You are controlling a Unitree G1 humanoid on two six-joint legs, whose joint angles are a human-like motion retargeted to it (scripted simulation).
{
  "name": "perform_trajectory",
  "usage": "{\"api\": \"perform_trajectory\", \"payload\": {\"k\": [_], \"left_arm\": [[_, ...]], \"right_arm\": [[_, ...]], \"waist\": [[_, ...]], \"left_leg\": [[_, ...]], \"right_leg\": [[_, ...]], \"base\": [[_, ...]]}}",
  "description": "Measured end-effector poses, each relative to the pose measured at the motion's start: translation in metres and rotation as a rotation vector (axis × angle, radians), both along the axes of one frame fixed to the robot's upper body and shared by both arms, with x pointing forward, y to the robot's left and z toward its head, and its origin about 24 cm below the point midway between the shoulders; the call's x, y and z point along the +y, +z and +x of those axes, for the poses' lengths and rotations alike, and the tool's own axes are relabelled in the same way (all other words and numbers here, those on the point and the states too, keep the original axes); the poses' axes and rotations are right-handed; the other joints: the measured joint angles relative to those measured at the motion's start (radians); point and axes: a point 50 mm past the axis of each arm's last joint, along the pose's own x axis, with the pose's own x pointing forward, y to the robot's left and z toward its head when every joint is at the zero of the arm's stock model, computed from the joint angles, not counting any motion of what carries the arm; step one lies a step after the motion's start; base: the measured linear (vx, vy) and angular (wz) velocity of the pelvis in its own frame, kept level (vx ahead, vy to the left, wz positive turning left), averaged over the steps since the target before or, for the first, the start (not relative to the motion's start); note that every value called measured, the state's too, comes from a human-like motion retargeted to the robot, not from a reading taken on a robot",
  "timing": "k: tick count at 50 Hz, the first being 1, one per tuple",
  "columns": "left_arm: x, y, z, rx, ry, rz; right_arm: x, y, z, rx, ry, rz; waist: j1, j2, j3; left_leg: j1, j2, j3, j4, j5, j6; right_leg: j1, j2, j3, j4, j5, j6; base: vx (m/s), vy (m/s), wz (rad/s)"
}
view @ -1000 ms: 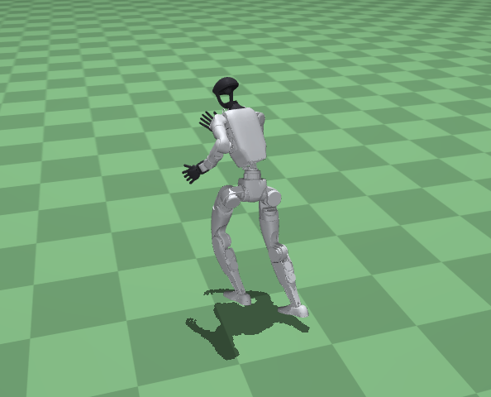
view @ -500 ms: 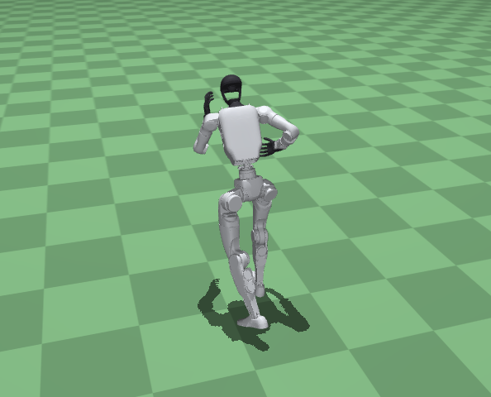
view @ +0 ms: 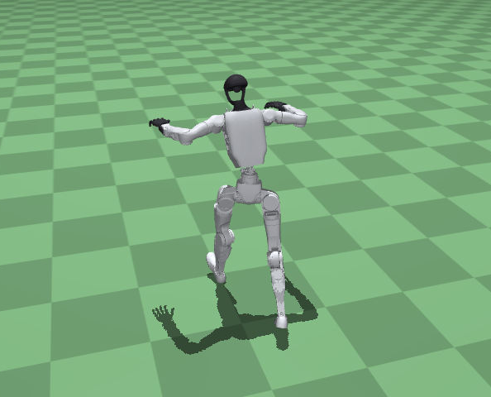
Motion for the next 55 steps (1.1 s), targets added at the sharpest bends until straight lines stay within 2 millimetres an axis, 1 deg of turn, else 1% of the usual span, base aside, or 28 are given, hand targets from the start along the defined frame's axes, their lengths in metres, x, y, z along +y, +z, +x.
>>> {"api": "perform_trajectory", "payload": {"k": [1,2,3,4,5,7,8,10,11,12,13,15,17,18,20,22,23,25,27,28,32,37,40,43,46,49,55], "left_arm": [[0.004,0.007,-0.005,0.014,0.023,0.012],[0.008,0.014,-0.010,0.027,0.048,0.027],[0.011,0.022,-0.014,0.041,0.076,0.048],[0.013,0.032,-0.016,0.041,0.103,0.077],[0.013,0.043,-0.018,0.033,0.128,0.110],[0.011,0.063,-0.018,-0.051,0.124,0.115],[0.009,0.070,-0.015,-0.089,0.099,0.090],[0.006,0.069,-0.007,-0.104,0.040,0.024],[0.005,0.062,0.000,-0.076,0.020,0.003],[0.003,0.054,0.007,-0.044,0.002,-0.010],[0.001,0.044,0.012,-0.004,-0.008,-0.006],[-0.004,0.031,0.020,0.063,-0.026,0.025],[-0.009,0.026,0.023,0.079,-0.040,0.062],[-0.011,0.026,0.024,0.067,-0.048,0.078],[-0.017,0.031,0.026,0.034,-0.064,0.114],[-0.024,0.036,0.029,0.030,-0.095,0.152],[-0.029,0.040,0.031,0.024,-0.119,0.169],[-0.037,0.049,0.034,0.019,-0.147,0.210],[-0.044,0.057,0.036,0.019,-0.160,0.229],[-0.046,0.058,0.037,0.026,-0.168,0.236],[-0.054,0.059,0.040,0.070,-0.198,0.247],[-0.054,0.054,0.040,0.137,-0.217,0.215],[-0.054,0.055,0.039,0.175,-0.241,0.192],[-0.050,0.056,0.036,0.169,-0.243,0.155],[-0.050,0.056,0.034,0.155,-0.255,0.126],[-0.054,0.057,0.036,0.165,-0.266,0.142],[-0.063,0.059,0.043,0.209,-0.274,0.206]], "right_arm": [[-0.001,0.008,0.001,-0.001,-0.020,-0.040],[-0.002,0.017,0.002,-0.002,-0.042,-0.079],[-0.004,0.025,0.003,0.000,-0.068,-0.116],[-0.007,0.033,0.004,0.004,-0.097,-0.137],[-0.011,0.039,0.005,0.008,-0.127,-0.150],[-0.022,0.045,0.006,0.014,-0.179,-0.114],[-0.027,0.043,0.007,0.022,-0.196,-0.087],[-0.030,0.037,0.011,0.054,-0.199,-0.061],[-0.026,0.034,0.015,0.072,-0.179,-0.067],[-0.022,0.031,0.019,0.087,-0.155,-0.073],[-0.016,0.029,0.022,0.098,-0.122,-0.077],[-0.006,0.025,0.025,0.108,-0.056,-0.072],[0.002,0.022,0.026,0.124,-0.012,-0.074],[0.004,0.021,0.026,0.136,-0.003,-0.080],[0.007,0.019,0.025,0.162,0.004,-0.090],[0.008,0.017,0.023,0.195,0.019,-0.089],[0.008,0.017,0.021,0.196,0.037,-0.082],[0.003,0.018,0.018,0.193,0.035,-0.055],[-0.006,0.019,0.014,0.171,0.003,-0.023],[-0.011,0.019,0.012,0.163,-0.013,-0.009],[-0.024,0.023,0.006,0.163,-0.080,0.002],[-0.030,0.024,0.001,0.201,-0.118,-0.005],[-0.031,0.026,0.000,0.193,-0.152,-0.034],[-0.031,0.030,-0.002,0.185,-0.157,-0.038],[-0.032,0.033,-0.004,0.171,-0.168,-0.039],[-0.034,0.034,-0.005,0.169,-0.181,-0.043],[-0.037,0.034,-0.007,0.190,-0.190,-0.020]], "waist": [[0.011,0.026,0.004],[0.020,0.050,0.009],[0.021,0.073,0.016],[0.014,0.068,0.025],[0.002,0.050,0.036],[-0.018,-0.014,0.077],[-0.025,-0.036,0.094],[-0.049,-0.058,0.112],[-0.077,-0.054,0.106],[-0.110,-0.046,0.098],[-0.150,-0.028,0.087],[-0.233,0.011,0.064],[-0.323,0.035,0.036],[-0.370,0.036,0.021],[-0.450,0.034,-0.016],[-0.502,0.052,-0.075],[-0.518,0.057,-0.106],[-0.540,0.052,-0.157],[-0.533,0.045,-0.190],[-0.525,0.044,-0.203],[-0.476,0.041,-0.252],[-0.432,0.025,-0.320],[-0.413,0.012,-0.348],[-0.389,0.014,-0.360],[-0.379,0.021,-0.354],[-0.381,0.028,-0.352],[-0.377,0.035,-0.368]], "left_leg": [[0.013,0.034,0.007,-0.003,0.026,-0.015],[0.023,0.068,-0.002,0.017,0.076,-0.020],[0.029,0.100,-0.044,0.085,0.175,-0.004],[0.003,0.111,-0.087,0.222,0.209,0.042],[-0.039,0.111,-0.132,0.392,0.210,0.101],[-0.115,0.088,-0.149,0.722,0.036,0.169],[-0.121,0.082,-0.143,0.806,-0.016,0.175],[-0.088,0.061,-0.133,0.830,-0.058,0.187],[-0.061,0.045,-0.139,0.780,-0.051,0.197],[-0.034,0.029,-0.148,0.725,-0.039,0.203],[-0.006,0.015,-0.166,0.659,-0.017,0.203],[0.055,-0.007,-0.205,0.529,0.025,0.180],[0.117,-0.048,-0.247,0.412,0.053,0.154],[0.147,-0.080,-0.270,0.365,0.059,0.146],[0.211,-0.129,-0.317,0.280,0.063,0.124],[0.237,-0.117,-0.345,0.288,0.049,0.055],[0.258,-0.116,-0.361,0.266,0.056,0.048],[0.285,-0.125,-0.384,0.232,0.057,0.041],[0.326,-0.140,-0.401,0.157,0.073,0.095],[0.336,-0.140,-0.397,0.152,0.075,0.102],[0.353,-0.133,-0.360,0.172,0.060,0.118],[0.342,-0.127,-0.296,0.233,0.028,0.124],[0.328,-0.129,-0.296,0.263,-0.014,0.116],[0.329,-0.125,-0.295,0.268,-0.032,0.114],[0.334,-0.120,-0.296,0.262,-0.040,0.110],[0.333,-0.117,-0.314,0.257,-0.053,0.108],[0.332,-0.118,-0.334,0.236,-0.067,0.097]], "right_leg": [[0.038,0.011,0.023,0.052,-0.009,-0.009],[0.069,0.021,0.043,0.121,-0.016,-0.019],[0.088,0.032,0.059,0.220,-0.023,-0.032],[0.079,0.018,0.063,0.348,-0.033,-0.033],[0.057,-0.008,0.061,0.491,-0.046,-0.028],[-0.037,-0.081,0.069,0.771,-0.151,-0.028],[-0.101,-0.104,0.077,0.885,-0.223,-0.053],[-0.253,-0.126,0.074,1.027,-0.357,-0.135],[-0.332,-0.119,0.058,1.032,-0.405,-0.168],[-0.403,-0.106,0.038,1.016,-0.444,-0.193],[-0.460,-0.083,0.009,0.957,-0.467,-0.201],[-0.530,-0.039,-0.061,0.740,-0.453,-0.178],[-0.527,-0.027,-0.140,0.387,-0.312,-0.109],[-0.507,-0.034,-0.170,0.202,-0.202,-0.067],[-0.461,-0.054,-0.213,-0.023,-0.032,-0.017],[-0.407,-0.053,-0.260,-0.036,-0.071,-0.029],[-0.385,-0.051,-0.276,-0.028,-0.099,-0.036],[-0.352,-0.057,-0.309,-0.039,-0.124,-0.034],[-0.335,-0.056,-0.318,-0.058,-0.121,-0.035],[-0.326,-0.055,-0.318,-0.066,-0.121,-0.037],[-0.294,-0.043,-0.307,-0.101,-0.125,-0.029],[-0.250,-0.040,-0.310,-0.166,-0.142,-0.023],[-0.233,-0.042,-0.322,-0.202,-0.161,0.008],[-0.237,-0.039,-0.311,-0.201,-0.166,0.003],[-0.240,-0.035,-0.313,-0.186,-0.176,0.002],[-0.243,-0.033,-0.331,-0.170,-0.191,0.004],[-0.241,-0.032,-0.357,-0.171,-0.205,0.006]], "base": [[1.25,0.44,-0.82],[1.23,0.43,-0.61],[1.19,0.43,-0.28],[1.13,0.42,0.08],[1.03,0.40,0.41],[0.89,0.35,0.48],[0.73,0.27,0.32],[0.58,0.20,0.26],[0.46,0.15,0.44],[0.40,0.12,0.68],[0.39,0.10,0.84],[0.39,0.06,1.03],[0.44,0.01,1.35],[0.49,-0.05,1.55],[0.53,-0.11,1.50],[0.56,-0.17,1.15],[0.50,-0.18,0.92],[0.42,-0.17,0.67],[0.33,-0.16,0.16],[0.31,-0.15,-0.08],[0.29,-0.13,-0.24],[0.24,-0.08,-0.12],[0.17,-0.03,-0.01],[0.13,0.00,-0.13],[0.10,0.01,0.06],[0.09,0.02,0.30],[0.08,0.04,0.19]]}}
